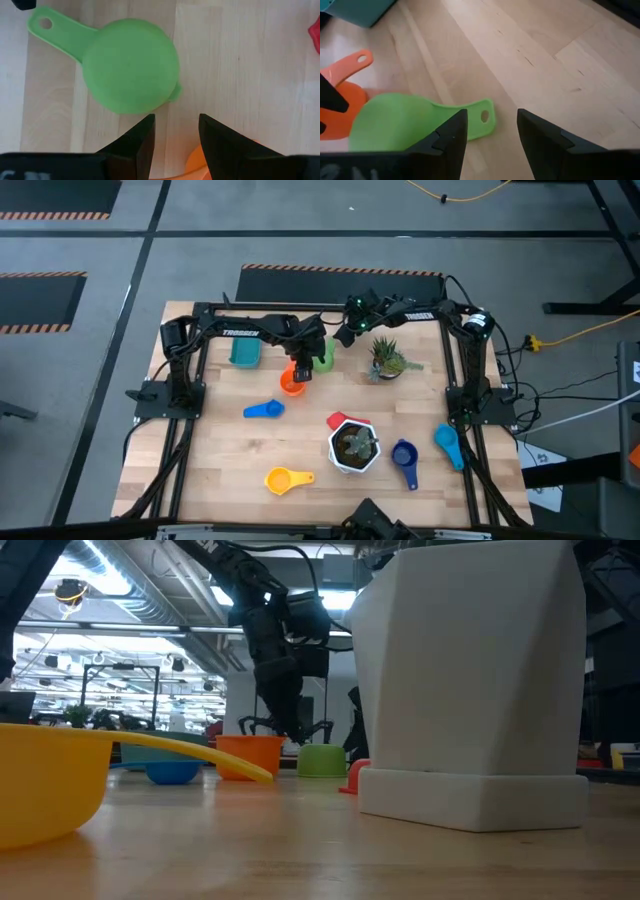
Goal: Nest measuring cups in basket
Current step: Stack the green measuring cup into the orange measuring cup
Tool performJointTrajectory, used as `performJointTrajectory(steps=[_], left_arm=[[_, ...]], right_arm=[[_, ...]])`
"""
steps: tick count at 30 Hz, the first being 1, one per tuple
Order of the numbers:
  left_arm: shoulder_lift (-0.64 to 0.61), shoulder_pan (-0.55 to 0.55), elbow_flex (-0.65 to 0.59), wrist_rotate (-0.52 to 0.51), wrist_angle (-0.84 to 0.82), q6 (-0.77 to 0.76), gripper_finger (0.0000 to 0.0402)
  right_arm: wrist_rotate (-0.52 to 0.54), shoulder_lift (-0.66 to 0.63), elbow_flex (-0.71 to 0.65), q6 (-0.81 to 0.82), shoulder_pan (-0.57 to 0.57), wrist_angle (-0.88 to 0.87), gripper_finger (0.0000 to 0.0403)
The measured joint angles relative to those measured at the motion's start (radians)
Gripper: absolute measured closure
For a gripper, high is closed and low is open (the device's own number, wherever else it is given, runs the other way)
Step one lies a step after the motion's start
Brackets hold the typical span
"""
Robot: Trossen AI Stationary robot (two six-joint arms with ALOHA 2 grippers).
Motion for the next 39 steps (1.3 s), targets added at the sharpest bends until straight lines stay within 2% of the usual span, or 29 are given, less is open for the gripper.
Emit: performJointTrajectory(steps=[10,16,22,39], left_arm=[[0.000,-0.010,0.000,0.000,0.000,0.000,0.0258],[0.000,-0.019,0.000,0.000,0.000,0.000,0.0258],[0.000,-0.019,0.000,-0.003,0.000,0.000,0.0258],[0.007,-0.019,0.002,-0.012,0.003,0.001,0.0258]], right_arm=[[0.062,0.000,0.000,0.005,0.039,-0.002,0.0226],[0.063,0.000,0.000,0.030,0.041,-0.003,0.0226],[-0.021,0.002,0.000,0.052,0.054,-0.021,0.0226],[-0.106,0.016,-0.001,0.074,0.067,-0.053,0.0226]])
